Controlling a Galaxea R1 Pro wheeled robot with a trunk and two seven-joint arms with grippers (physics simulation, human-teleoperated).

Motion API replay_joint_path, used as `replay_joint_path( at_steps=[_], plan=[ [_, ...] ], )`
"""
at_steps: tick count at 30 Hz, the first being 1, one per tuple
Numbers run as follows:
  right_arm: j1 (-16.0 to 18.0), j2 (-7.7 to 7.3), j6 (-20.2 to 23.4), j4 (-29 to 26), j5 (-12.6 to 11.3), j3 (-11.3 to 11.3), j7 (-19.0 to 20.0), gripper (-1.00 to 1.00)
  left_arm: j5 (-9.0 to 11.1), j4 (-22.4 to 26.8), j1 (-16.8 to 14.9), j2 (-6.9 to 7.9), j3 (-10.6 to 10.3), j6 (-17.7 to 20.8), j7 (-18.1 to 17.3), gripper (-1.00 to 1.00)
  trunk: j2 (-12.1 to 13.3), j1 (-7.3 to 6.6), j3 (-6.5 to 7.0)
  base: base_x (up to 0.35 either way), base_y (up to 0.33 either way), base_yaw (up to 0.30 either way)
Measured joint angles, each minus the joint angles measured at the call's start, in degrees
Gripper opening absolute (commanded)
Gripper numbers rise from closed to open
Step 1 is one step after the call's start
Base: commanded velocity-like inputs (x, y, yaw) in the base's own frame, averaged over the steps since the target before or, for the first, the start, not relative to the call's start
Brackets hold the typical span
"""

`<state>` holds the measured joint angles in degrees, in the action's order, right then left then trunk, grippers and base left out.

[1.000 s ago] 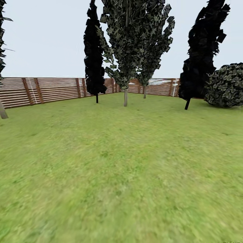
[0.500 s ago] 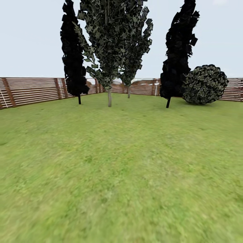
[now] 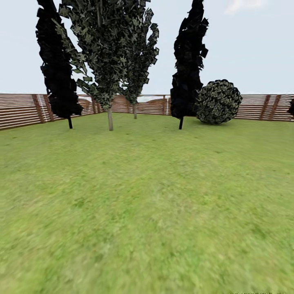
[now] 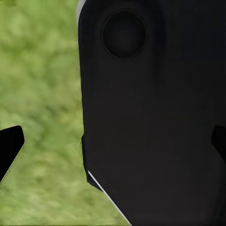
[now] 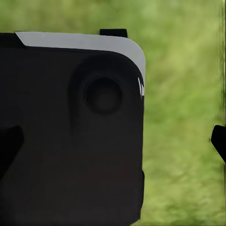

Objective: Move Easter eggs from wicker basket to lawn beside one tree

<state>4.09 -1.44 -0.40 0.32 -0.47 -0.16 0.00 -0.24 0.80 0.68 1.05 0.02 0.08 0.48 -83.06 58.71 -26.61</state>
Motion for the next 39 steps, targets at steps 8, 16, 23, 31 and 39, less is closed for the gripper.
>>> replay_joint_path(
  at_steps=[8, 16, 23, 31, 39],
  plan=[
    [0.0, -0.05, 0.0, 0.0, 0.0, 0.0, 0.0, 1.0, 0.0, 0.0, 0.0, 0.0, 0.0, 0.0, 0.0, 1.0, 0.0, 0.0, 0.0, 0.224, -0.241, -0.3],
    [0.0, -0.06, 0.0, 0.0, 0.0, -0.1, 0.0, 1.0, 0.0, 0.0, 0.0, 0.0, 0.0, 0.0, 0.0, 1.0, 0.0, 0.0, 0.0, 0.224, -0.241, -0.3],
    [0.0, -0.06, 0.0, -0.1, 0.0, -0.3, 0.0, 1.0, 0.0, 0.0, 0.0, 0.0, 0.0, 0.0, 0.0, 1.0, 0.0, 0.0, 0.0, 0.224, -0.241, -0.3],
    [0.0, -0.06, 0.0, -0.1, 0.0, -0.3, 0.0, 1.0, 0.0, 0.0, 0.0, -0.03, 0.1, 0.1, 0.0, 1.0, 0.0, 0.0, 0.0, 0.224, -0.241, -0.3],
    [0.0, -0.06, 0.0, -0.1, -0.1, -0.3, 0.0, 1.0, 0.0, 0.0, 0.0, -0.08, 0.1, 0.1, 0.0, 1.0, 0.0, 0.0, -0.01, 0.224, -0.241, -0.3]
  ],
)
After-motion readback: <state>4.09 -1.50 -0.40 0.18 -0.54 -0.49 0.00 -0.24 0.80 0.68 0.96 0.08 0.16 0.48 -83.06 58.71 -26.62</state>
